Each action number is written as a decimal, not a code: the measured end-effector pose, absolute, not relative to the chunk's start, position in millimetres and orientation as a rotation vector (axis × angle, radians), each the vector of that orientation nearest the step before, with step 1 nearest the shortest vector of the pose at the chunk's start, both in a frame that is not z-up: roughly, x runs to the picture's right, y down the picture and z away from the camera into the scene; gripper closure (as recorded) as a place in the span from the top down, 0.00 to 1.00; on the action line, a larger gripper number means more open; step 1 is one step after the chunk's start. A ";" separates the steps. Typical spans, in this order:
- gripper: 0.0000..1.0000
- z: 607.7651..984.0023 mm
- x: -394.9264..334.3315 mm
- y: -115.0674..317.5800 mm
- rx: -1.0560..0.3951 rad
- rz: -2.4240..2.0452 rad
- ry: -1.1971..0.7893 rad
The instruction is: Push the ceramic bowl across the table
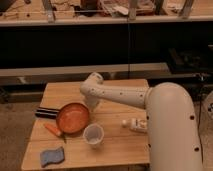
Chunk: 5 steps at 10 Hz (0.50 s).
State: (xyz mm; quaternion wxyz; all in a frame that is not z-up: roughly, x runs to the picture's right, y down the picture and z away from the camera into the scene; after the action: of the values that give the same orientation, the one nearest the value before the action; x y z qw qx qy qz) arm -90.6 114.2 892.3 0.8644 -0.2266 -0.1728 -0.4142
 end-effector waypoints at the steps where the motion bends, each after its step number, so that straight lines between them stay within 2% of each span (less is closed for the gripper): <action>1: 0.04 891.5 -90.4 115.1 -0.477 -0.873 -0.362; 5: 0.04 886.3 -93.3 119.3 -0.484 -0.902 -0.371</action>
State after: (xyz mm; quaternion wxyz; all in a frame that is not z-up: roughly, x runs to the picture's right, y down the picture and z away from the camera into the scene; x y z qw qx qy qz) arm -93.3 119.3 886.3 0.8553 -0.2302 -0.1765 -0.4293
